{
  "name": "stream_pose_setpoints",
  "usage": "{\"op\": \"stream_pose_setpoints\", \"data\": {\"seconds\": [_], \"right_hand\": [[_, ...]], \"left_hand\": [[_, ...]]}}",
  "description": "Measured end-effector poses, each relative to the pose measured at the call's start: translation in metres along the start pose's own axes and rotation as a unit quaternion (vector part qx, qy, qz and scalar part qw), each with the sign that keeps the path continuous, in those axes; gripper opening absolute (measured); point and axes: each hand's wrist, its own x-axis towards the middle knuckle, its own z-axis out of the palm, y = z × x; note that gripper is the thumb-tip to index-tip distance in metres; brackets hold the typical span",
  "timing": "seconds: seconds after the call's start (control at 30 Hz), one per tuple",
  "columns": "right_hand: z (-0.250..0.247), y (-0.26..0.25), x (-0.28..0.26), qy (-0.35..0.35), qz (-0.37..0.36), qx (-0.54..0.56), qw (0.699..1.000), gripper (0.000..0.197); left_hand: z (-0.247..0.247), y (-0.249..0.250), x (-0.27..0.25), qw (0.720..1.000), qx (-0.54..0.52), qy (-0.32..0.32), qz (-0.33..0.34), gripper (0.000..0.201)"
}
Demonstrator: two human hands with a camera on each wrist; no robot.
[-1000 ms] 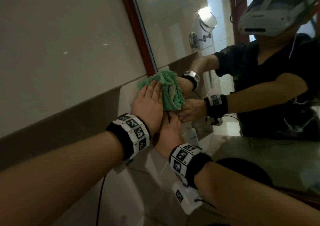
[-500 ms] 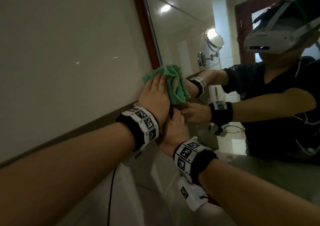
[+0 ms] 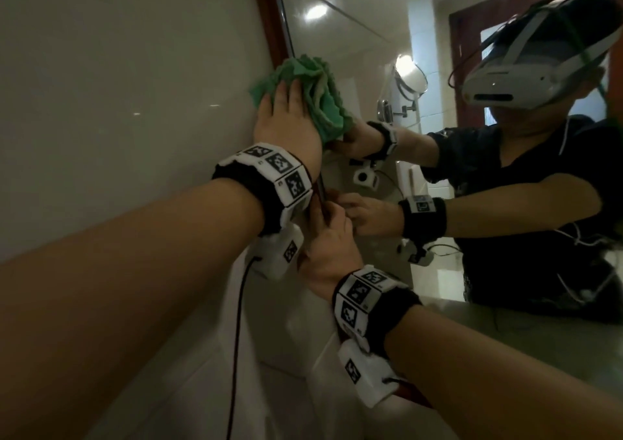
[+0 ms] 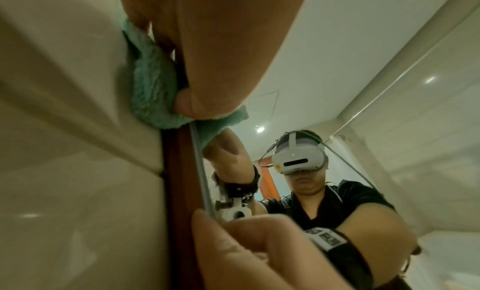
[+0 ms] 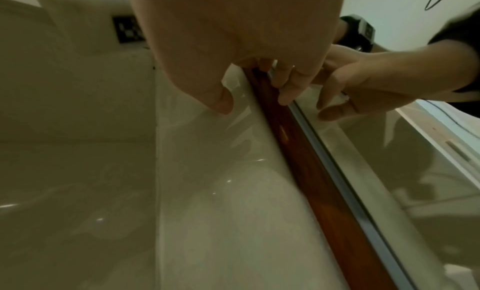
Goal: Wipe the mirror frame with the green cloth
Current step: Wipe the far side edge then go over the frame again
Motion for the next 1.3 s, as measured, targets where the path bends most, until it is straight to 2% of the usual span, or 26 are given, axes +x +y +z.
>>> {"op": "stream_pose_setpoints", "data": {"seconds": [0.1, 0.27, 0.4, 0.53, 0.57, 0.63, 0.67, 0.77, 0.83, 0.9, 1.0, 1.1, 1.2, 1.3], "right_hand": [[0.008, 0.007, -0.008, 0.013, -0.004, 0.004, 1.000, 0.092], [0.033, 0.028, -0.035, -0.006, 0.020, 0.015, 1.000, 0.087], [0.054, 0.051, -0.058, -0.058, 0.004, -0.042, 0.997, 0.081], [0.055, 0.064, -0.081, -0.076, 0.037, 0.026, 0.996, 0.074], [0.054, 0.066, -0.085, -0.084, 0.023, 0.019, 0.996, 0.073], [0.055, 0.073, -0.090, -0.092, -0.010, -0.006, 0.996, 0.074], [0.056, 0.077, -0.091, -0.092, 0.000, -0.016, 0.996, 0.074], [0.067, 0.096, -0.098, -0.109, 0.093, -0.025, 0.989, 0.064], [0.078, 0.112, -0.103, -0.145, 0.144, -0.032, 0.978, 0.051], [0.078, 0.116, -0.107, -0.157, 0.169, -0.026, 0.973, 0.044], [0.069, 0.113, -0.111, -0.135, 0.202, 0.015, 0.970, 0.036], [0.071, 0.117, -0.113, -0.110, 0.258, 0.043, 0.959, 0.038], [0.085, 0.122, -0.115, -0.121, 0.296, 0.069, 0.945, 0.039], [0.085, 0.126, -0.122, -0.128, 0.307, 0.084, 0.939, 0.024]], "left_hand": [[0.010, 0.007, -0.007, 1.000, -0.006, 0.000, 0.004, 0.068], [0.046, 0.031, -0.039, 1.000, -0.006, -0.013, 0.024, 0.057], [0.076, 0.050, -0.065, 0.998, -0.017, -0.045, 0.033, 0.055], [0.112, 0.075, -0.096, 0.993, -0.053, -0.092, 0.048, 0.055], [0.122, 0.082, -0.107, 0.992, -0.070, -0.097, 0.045, 0.055], [0.139, 0.092, -0.128, 0.992, -0.092, -0.069, 0.043, 0.055], [0.146, 0.096, -0.137, 0.993, -0.085, -0.059, 0.062, 0.055], [0.168, 0.105, -0.164, 0.972, -0.074, -0.165, 0.152, 0.070], [0.179, 0.110, -0.175, 0.966, -0.038, -0.183, 0.179, 0.079], [0.193, 0.114, -0.185, 0.964, -0.012, -0.182, 0.196, 0.074], [0.211, 0.118, -0.197, 0.959, 0.007, -0.181, 0.219, 0.065], [0.224, 0.124, -0.207, 0.947, 0.026, -0.194, 0.254, 0.063], [0.235, 0.128, -0.218, 0.935, 0.025, -0.217, 0.280, 0.061], [0.235, 0.129, -0.222, 0.931, 0.003, -0.223, 0.291, 0.059]]}}
